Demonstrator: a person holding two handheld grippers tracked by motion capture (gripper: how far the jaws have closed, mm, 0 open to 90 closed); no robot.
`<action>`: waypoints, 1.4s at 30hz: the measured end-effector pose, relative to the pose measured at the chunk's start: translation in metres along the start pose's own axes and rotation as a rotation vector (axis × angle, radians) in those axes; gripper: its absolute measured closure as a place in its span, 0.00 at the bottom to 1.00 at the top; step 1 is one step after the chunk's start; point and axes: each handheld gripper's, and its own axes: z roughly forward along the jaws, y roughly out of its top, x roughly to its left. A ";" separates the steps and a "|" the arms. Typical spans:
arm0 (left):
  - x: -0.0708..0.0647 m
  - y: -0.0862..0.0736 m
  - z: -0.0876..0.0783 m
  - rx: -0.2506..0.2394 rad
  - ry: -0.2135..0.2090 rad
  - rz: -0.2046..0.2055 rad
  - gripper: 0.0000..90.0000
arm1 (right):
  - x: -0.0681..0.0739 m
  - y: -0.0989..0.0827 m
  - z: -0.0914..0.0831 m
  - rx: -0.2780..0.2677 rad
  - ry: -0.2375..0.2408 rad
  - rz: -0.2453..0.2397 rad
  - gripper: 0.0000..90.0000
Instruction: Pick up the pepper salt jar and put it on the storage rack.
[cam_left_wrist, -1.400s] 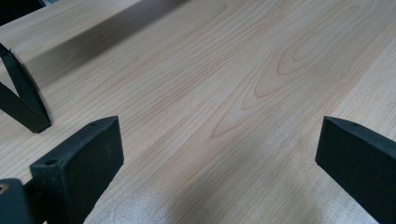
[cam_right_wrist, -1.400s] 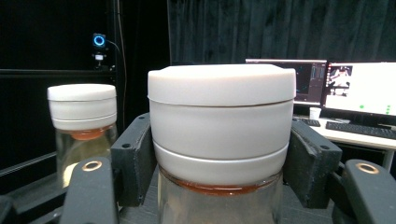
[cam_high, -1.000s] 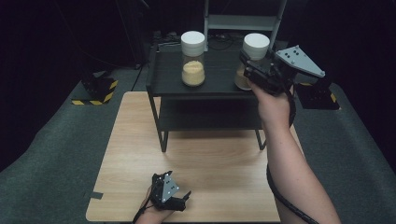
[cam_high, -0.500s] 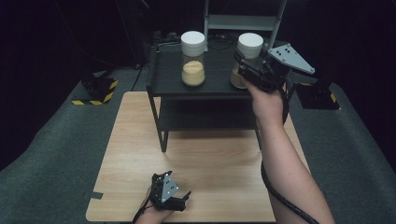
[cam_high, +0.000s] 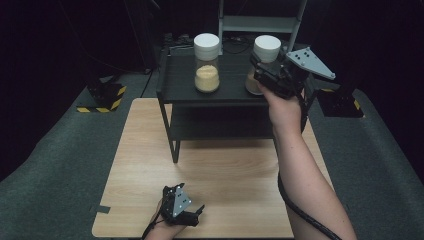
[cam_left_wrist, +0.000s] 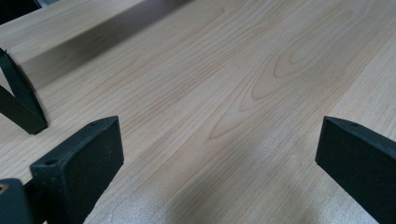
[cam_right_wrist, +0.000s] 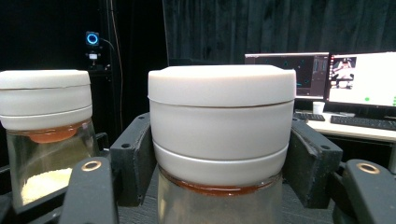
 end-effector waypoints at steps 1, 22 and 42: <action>0.000 0.000 0.000 0.000 0.000 0.000 0.01 | 0.000 0.000 0.000 0.000 0.000 -0.002 0.37; 0.000 0.000 0.000 0.000 -0.002 0.005 0.01 | 0.000 0.010 -0.005 0.037 0.006 -0.017 0.21; -0.001 0.001 0.000 0.004 0.008 0.004 0.01 | 0.003 0.002 -0.040 0.023 0.035 0.009 0.00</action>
